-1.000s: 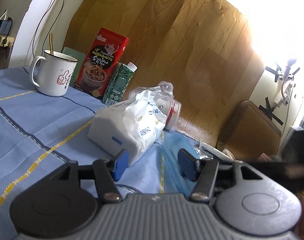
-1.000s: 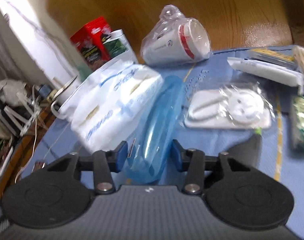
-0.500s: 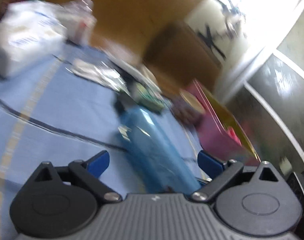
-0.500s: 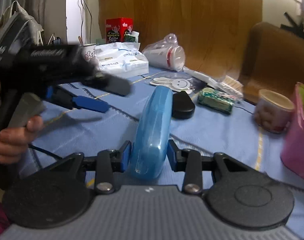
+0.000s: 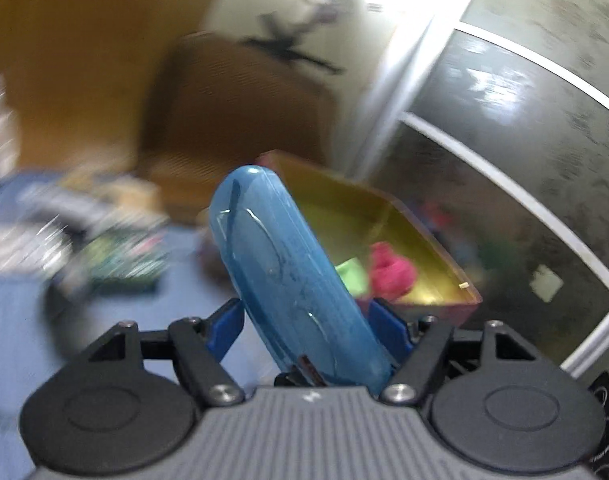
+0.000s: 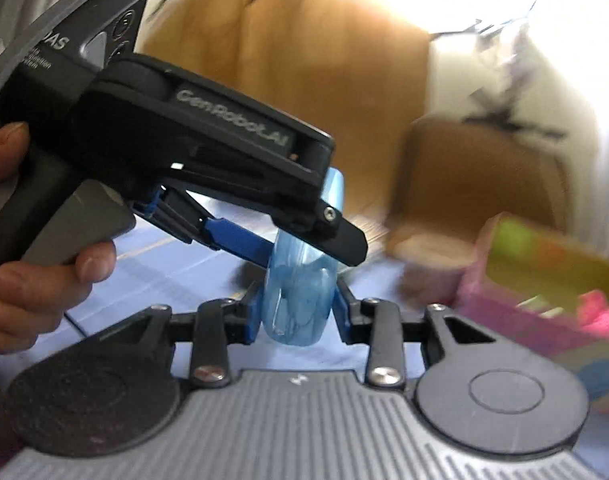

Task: Organize soft objects
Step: 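Lower the blue case into the pink tin and open the left gripper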

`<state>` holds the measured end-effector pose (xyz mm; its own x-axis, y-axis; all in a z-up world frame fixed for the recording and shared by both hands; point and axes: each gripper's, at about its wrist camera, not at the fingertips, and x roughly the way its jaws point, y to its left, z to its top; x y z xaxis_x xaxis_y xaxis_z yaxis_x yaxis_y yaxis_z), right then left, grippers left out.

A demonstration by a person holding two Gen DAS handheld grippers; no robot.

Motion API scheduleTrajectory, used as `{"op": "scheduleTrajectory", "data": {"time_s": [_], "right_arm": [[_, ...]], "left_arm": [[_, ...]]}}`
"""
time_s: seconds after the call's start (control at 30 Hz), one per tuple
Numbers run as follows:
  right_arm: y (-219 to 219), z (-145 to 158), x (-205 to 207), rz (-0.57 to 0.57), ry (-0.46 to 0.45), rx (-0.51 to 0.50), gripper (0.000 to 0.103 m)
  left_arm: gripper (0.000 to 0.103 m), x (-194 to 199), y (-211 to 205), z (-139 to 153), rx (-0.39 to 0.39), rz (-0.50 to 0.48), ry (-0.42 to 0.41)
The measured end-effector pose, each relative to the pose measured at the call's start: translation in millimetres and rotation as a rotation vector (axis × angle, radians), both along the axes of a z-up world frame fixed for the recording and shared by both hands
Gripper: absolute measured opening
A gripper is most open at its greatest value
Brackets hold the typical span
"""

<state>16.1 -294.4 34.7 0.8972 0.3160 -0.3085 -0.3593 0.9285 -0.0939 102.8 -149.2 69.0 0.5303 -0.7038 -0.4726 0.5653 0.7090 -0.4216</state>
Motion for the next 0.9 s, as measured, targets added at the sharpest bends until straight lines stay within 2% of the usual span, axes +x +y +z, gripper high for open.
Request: {"op": "scheduleTrajectory", "data": {"time_s": [0.1, 0.2, 0.33, 0.5, 0.67, 0.77, 0.9], "right_arm": [[-32.0, 11.7, 13.6, -0.118, -0.035, 0.014, 0.039], [-63.6, 14.9, 35.1, -0.210, -0.012, 0.048, 0.039], [-97.8, 10.6, 62.6, -0.287, 0.040, 0.082, 0.039], [-123.3, 1.0, 88.0, -0.366, 0.082, 0.044, 0.039], [-136.8, -7.8, 86.6, -0.493, 0.026, -0.044, 0.045], [-142.2, -7.7, 80.4, -0.504, 0.018, 0.001, 0.045], [-138.4, -4.7, 60.6, -0.488, -0.018, 0.047, 0.045]], "left_arm": [[0.070, 25.1, -46.0, 6.6, 0.003, -0.086, -0.031], [0.070, 49.6, -88.3, 0.2, 0.022, -0.135, -0.026], [0.069, 72.2, -128.4, -13.2, 0.042, -0.156, -0.003], [0.070, 86.2, -160.3, -23.8, 0.072, -0.138, -0.003], [0.070, 77.8, -149.1, -25.6, 0.068, -0.123, -0.015], [0.070, 66.3, -127.8, -20.0, 0.030, -0.120, -0.040], [0.071, 41.0, -73.2, -18.9, -0.006, -0.113, -0.090]]}}
